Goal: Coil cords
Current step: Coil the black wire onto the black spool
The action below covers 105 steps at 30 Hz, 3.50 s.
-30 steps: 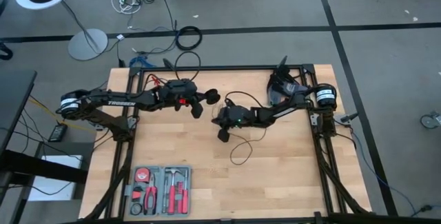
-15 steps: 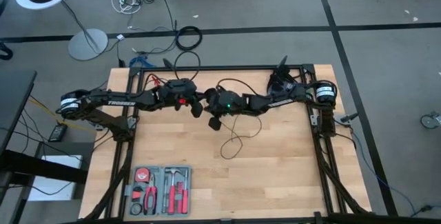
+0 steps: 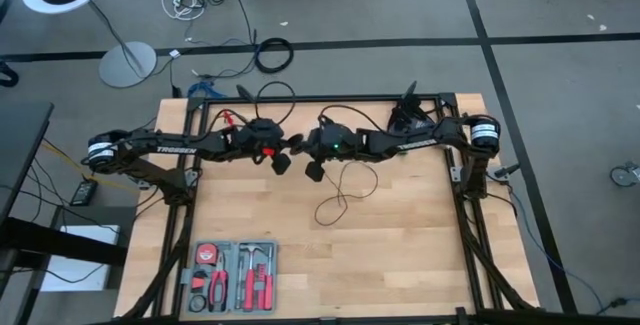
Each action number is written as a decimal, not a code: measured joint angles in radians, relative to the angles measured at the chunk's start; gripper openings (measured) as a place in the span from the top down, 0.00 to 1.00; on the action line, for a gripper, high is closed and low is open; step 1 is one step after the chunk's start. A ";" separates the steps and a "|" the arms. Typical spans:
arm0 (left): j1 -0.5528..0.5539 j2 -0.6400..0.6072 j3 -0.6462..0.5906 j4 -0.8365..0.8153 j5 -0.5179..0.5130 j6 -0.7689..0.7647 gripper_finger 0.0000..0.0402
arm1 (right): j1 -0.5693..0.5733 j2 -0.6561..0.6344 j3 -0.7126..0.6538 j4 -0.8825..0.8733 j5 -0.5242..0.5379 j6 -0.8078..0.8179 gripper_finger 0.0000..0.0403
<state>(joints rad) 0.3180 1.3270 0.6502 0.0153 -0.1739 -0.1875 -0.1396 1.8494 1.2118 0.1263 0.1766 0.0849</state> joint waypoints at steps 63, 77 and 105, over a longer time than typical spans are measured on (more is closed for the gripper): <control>0.098 -0.026 -0.001 0.125 0.204 -0.055 1.00 | 0.136 -0.019 -0.193 -0.327 0.013 0.340 1.00; 0.190 -0.026 -0.001 0.122 0.202 -0.056 1.00 | 0.245 -0.048 -0.193 -0.559 0.019 0.499 1.00; 0.190 -0.026 -0.001 0.085 0.229 -0.055 1.00 | 0.315 -0.080 -0.193 -0.285 0.218 0.575 0.75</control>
<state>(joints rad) 0.5079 1.3014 0.6495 0.1002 0.0551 -0.2424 0.1749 1.7691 1.0191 -0.1587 0.3949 0.6595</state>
